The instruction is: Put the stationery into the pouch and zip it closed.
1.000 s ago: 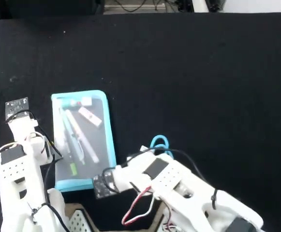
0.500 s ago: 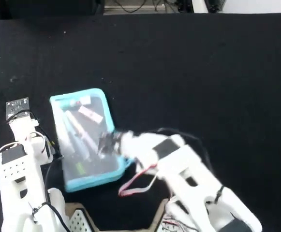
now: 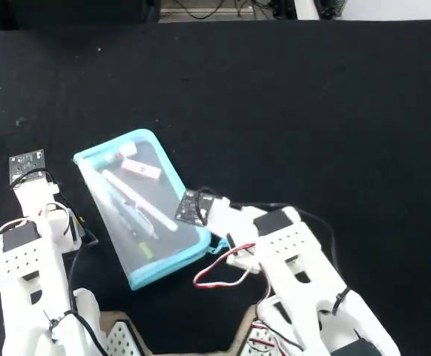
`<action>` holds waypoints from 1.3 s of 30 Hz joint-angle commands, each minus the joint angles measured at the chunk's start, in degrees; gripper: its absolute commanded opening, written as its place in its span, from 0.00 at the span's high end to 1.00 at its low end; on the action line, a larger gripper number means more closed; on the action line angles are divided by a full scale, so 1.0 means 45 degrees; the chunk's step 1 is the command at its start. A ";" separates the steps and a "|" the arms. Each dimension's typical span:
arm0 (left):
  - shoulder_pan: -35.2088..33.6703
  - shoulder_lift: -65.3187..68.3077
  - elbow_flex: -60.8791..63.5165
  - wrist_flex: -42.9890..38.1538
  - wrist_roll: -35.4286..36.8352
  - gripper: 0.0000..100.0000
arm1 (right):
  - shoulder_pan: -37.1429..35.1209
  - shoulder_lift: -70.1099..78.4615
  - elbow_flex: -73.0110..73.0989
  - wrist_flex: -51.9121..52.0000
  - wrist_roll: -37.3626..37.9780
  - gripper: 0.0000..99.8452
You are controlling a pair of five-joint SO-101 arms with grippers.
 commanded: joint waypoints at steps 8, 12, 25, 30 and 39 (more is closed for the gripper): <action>-0.0127 -0.0156 -0.0596 -0.0039 0.0117 0.82 | -0.0821 0.1299 0.0303 -0.2520 -0.0527 0.78; -0.0127 -0.0156 -0.0576 -0.0039 0.0117 0.82 | -0.0801 0.2940 -0.0557 -0.2364 -0.0234 0.79; -0.0010 -0.0156 -0.0518 -0.0039 0.0098 0.82 | -0.0860 0.2139 -0.2940 -0.0606 -0.0918 0.99; 0.0010 -0.0156 -0.1143 0.0098 0.0117 0.82 | -0.0899 0.0147 -0.3976 0.0039 -0.2364 0.99; 0.1651 -0.0156 -0.4913 0.3302 0.0137 0.82 | -0.0899 -0.1963 -0.5773 0.0020 -0.4630 0.99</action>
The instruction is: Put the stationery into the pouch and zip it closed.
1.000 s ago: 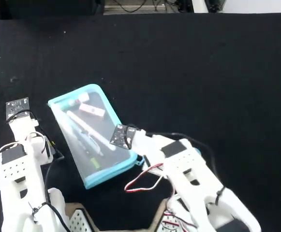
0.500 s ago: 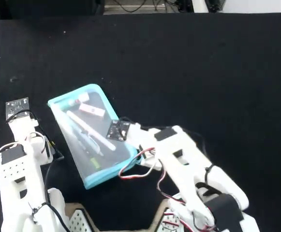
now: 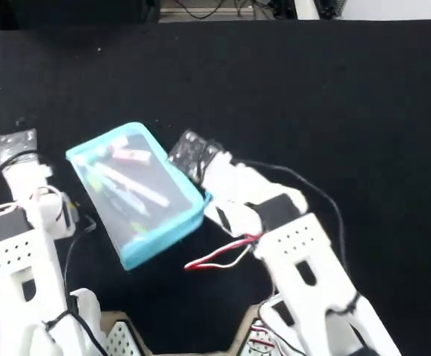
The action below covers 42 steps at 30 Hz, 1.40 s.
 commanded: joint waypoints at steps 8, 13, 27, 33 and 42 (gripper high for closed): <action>0.2217 -0.0156 -0.2999 0.1680 0.0000 0.82 | -0.0176 -0.1514 -0.3487 0.0039 -0.1309 0.99; 0.2217 -0.0156 -0.3976 0.2403 0.0000 0.82 | -0.0176 -0.1495 -0.4640 0.0039 -0.1446 0.99; 0.2315 -0.0156 -0.5128 0.3126 -0.1407 0.82 | -0.0176 -0.1455 -0.6769 0.0039 -0.1915 0.99; 0.2471 -0.0156 -0.5871 0.4278 -0.1387 0.82 | -0.0176 -0.1455 -0.6769 0.0039 -0.1895 0.99; 0.2471 -0.0156 -0.8371 0.6720 -0.1407 0.82 | -0.0176 -0.0068 -0.7453 -0.0078 -0.1895 0.99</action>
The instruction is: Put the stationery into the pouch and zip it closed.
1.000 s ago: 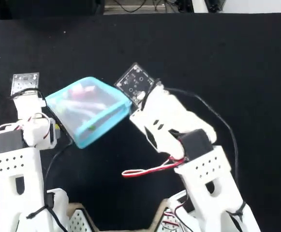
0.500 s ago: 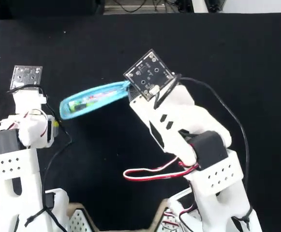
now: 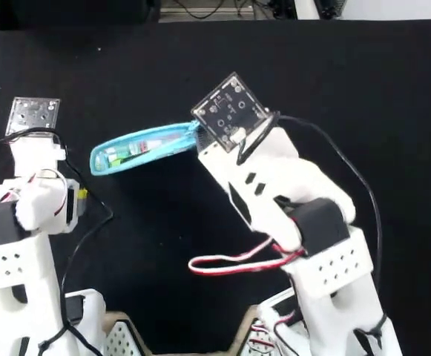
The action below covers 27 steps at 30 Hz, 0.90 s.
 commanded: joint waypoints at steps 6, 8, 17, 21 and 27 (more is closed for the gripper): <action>0.0186 -0.0156 -0.1729 0.1465 -0.0137 0.82 | -0.0156 0.1299 -0.2940 0.0860 -0.0039 0.99; 0.0244 -0.0156 -0.1846 0.1778 -0.0137 0.82 | -0.0156 0.1612 -0.3409 0.1114 -0.0098 0.99; 0.3096 -0.0156 -0.1436 0.1661 -0.0059 0.82 | -0.0156 0.2569 -0.4132 0.2403 -0.0039 0.99; 0.3272 -0.0156 -0.1436 0.0469 -0.0059 0.82 | -0.0156 0.2471 -0.4210 0.3145 -0.0039 0.99; 0.3292 -0.0156 -0.1436 -0.0840 0.0078 0.82 | -0.0176 0.1827 -0.4132 0.3829 -0.0020 0.99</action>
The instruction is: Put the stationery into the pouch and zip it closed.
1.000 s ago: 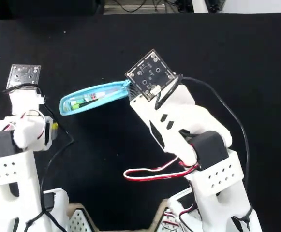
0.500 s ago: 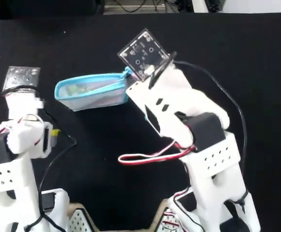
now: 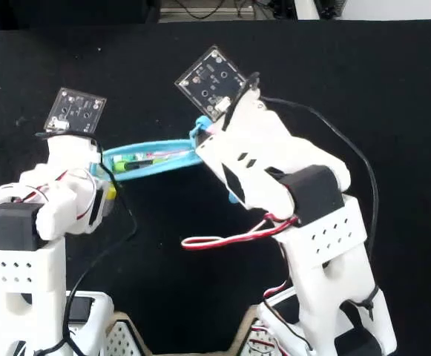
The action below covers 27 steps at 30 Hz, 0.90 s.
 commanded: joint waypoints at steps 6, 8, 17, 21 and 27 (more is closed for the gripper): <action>0.0303 -0.0156 0.0205 -0.2520 0.1328 0.82 | -0.1563 -0.1260 -0.0752 0.1094 -0.0020 0.99; 0.0225 -0.0156 0.0557 -0.3087 0.1485 0.82 | -0.2442 -0.1416 -0.0752 0.1231 -0.0020 0.99; -0.0147 -0.0156 0.1612 -0.3770 0.1368 0.82 | -0.4357 -0.1475 -0.0830 0.1211 -0.0020 0.99; -0.1162 -0.0156 0.1573 -0.4083 0.1387 0.82 | -0.5099 -0.1475 -0.0869 0.1192 0.0664 0.99; -0.1924 -0.0156 0.1553 -0.4161 0.1387 0.82 | -0.6115 -0.1495 -0.0850 0.0156 0.1055 0.99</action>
